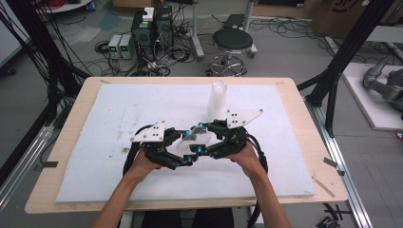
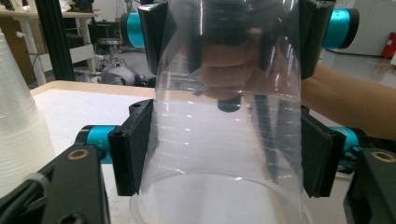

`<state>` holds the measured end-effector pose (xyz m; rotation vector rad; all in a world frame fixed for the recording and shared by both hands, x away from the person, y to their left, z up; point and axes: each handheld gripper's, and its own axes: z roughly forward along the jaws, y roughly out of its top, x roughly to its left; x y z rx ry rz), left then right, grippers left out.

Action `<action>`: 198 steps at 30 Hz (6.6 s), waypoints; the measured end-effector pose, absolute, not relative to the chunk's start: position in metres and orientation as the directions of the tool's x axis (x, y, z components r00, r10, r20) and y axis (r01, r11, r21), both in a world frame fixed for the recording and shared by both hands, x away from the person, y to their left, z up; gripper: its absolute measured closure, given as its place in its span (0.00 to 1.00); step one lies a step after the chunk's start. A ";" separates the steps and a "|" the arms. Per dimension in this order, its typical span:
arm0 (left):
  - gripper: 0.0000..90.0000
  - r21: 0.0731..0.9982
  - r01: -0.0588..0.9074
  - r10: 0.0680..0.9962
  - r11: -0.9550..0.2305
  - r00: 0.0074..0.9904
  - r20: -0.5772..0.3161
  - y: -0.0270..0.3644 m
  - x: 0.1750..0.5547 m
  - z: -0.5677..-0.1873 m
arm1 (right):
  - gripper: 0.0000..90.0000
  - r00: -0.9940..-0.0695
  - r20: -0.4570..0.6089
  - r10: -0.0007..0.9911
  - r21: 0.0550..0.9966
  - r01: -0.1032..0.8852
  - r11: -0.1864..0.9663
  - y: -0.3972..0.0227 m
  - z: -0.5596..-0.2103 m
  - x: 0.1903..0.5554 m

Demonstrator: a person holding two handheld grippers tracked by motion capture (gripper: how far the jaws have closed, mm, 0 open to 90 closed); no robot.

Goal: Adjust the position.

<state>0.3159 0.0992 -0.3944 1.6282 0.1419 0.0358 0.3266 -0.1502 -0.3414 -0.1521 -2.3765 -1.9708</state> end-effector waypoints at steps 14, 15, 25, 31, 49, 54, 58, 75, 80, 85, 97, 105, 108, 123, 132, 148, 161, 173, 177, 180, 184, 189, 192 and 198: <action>0.37 0.995 0.076 0.125 -0.068 0.990 -0.067 0.104 0.315 -0.398 | 0.18 -0.992 0.112 0.054 0.969 0.121 0.215 -0.147 -0.344 0.327; 0.37 0.994 0.074 0.125 -0.078 0.990 -0.064 0.104 0.315 -0.398 | 0.18 -0.992 0.115 0.057 0.968 0.125 0.217 -0.148 -0.344 0.327; 0.38 0.945 0.081 0.135 -0.316 0.990 -0.040 0.118 0.313 -0.378 | 0.18 -0.993 0.097 0.070 0.957 0.112 0.267 -0.155 -0.344 0.324; 0.37 0.823 0.084 0.120 -0.561 0.993 -0.019 0.118 0.314 -0.364 | 0.18 -0.990 0.074 0.116 0.911 0.115 0.397 -0.159 -0.345 0.321; 0.37 0.490 0.087 0.075 -0.867 0.996 -0.045 0.093 0.322 -0.343 | 0.18 -0.995 -0.076 0.064 0.540 0.012 0.842 -0.129 -0.330 0.315; 0.37 0.477 0.086 0.077 -0.875 0.996 -0.039 0.088 0.324 -0.340 | 0.18 -0.996 -0.082 0.047 0.484 0.002 0.875 -0.122 -0.329 0.314; 0.37 0.482 0.077 0.067 -0.873 0.997 -0.038 0.085 0.323 -0.340 | 0.19 -0.995 -0.093 0.035 0.507 -0.017 0.862 -0.119 -0.329 0.316; 0.37 0.490 0.061 0.043 -0.869 0.998 -0.047 0.069 0.322 -0.343 | 0.26 -0.999 -0.044 0.027 0.537 -0.001 0.844 -0.117 -0.330 0.317; 0.37 0.489 0.062 0.043 -0.870 0.998 -0.048 0.069 0.322 -0.343 | 0.28 -0.999 -0.036 0.021 0.547 -0.002 0.837 -0.116 -0.330 0.317; 0.37 0.494 0.054 0.037 -0.868 0.998 -0.044 0.068 0.323 -0.343 | 0.33 -0.999 -0.036 -0.001 0.552 -0.021 0.834 -0.114 -0.333 0.319; 0.37 0.503 0.059 0.038 -0.863 0.998 -0.052 0.070 0.323 -0.346 | 0.47 -1.000 -0.012 -0.012 0.538 -0.017 0.843 -0.112 -0.334 0.318; 0.08 0.563 0.122 0.094 -0.817 0.993 -0.079 0.074 0.328 -0.344 | 0.47 -1.000 -0.013 0.000 0.543 -0.007 0.840 -0.114 -0.333 0.319; 0.02 0.577 0.125 0.099 -0.807 0.992 -0.077 0.075 0.327 -0.343 | 0.47 -1.000 -0.013 0.003 0.542 -0.005 0.840 -0.115 -0.333 0.319; 0.02 0.722 0.100 0.100 -0.685 0.994 -0.043 0.096 0.320 -0.333 | 0.47 -0.999 -0.021 0.028 0.611 0.009 0.792 -0.130 -0.335 0.321; 0.02 0.867 0.139 0.189 -0.479 0.981 -0.053 0.130 0.315 -0.340 | 0.47 -0.998 0.000 0.060 0.729 0.041 0.683 -0.154 -0.338 0.322; 0.02 0.948 0.148 0.217 -0.280 0.972 -0.087 0.150 0.303 -0.365 | 0.47 -0.996 0.012 0.086 0.867 0.053 0.495 -0.176 -0.347 0.314; 0.02 0.984 0.134 0.196 -0.121 0.975 -0.109 0.142 0.294 -0.394 | 0.47 -0.998 0.019 0.054 0.906 0.040 0.421 -0.179 -0.357 0.310; 0.02 0.988 0.127 0.175 -0.088 0.978 -0.110 0.132 0.294 -0.394 | 0.47 -0.999 0.029 0.033 0.934 0.039 0.356 -0.180 -0.365 0.308; 0.02 0.989 0.121 0.167 -0.083 0.980 -0.106 0.126 0.295 -0.392 | 0.47 -0.999 0.030 0.029 0.935 0.038 0.353 -0.180 -0.365 0.308; 0.02 0.990 0.114 0.157 -0.078 0.982 -0.101 0.121 0.297 -0.391 | 0.47 -0.999 0.031 0.029 0.935 0.040 0.352 -0.180 -0.365 0.308; 0.02 0.991 0.110 0.142 -0.077 0.985 -0.098 0.114 0.298 -0.389 | 0.47 -0.999 0.031 0.023 0.937 0.037 0.349 -0.180 -0.365 0.308; 0.02 0.992 0.102 0.131 -0.069 0.987 -0.092 0.107 0.298 -0.386 | 0.47 -1.000 0.026 0.017 0.938 0.031 0.344 -0.179 -0.366 0.309; 0.02 0.993 0.101 0.120 -0.058 0.988 -0.094 0.105 0.300 -0.383 | 0.47 -0.999 0.029 0.014 0.938 0.032 0.345 -0.178 -0.366 0.309; 0.14 0.996 0.084 0.092 -0.031 0.992 -0.081 0.104 0.301 -0.381 | 0.47 -1.000 0.029 0.003 0.938 0.029 0.347 -0.174 -0.367 0.310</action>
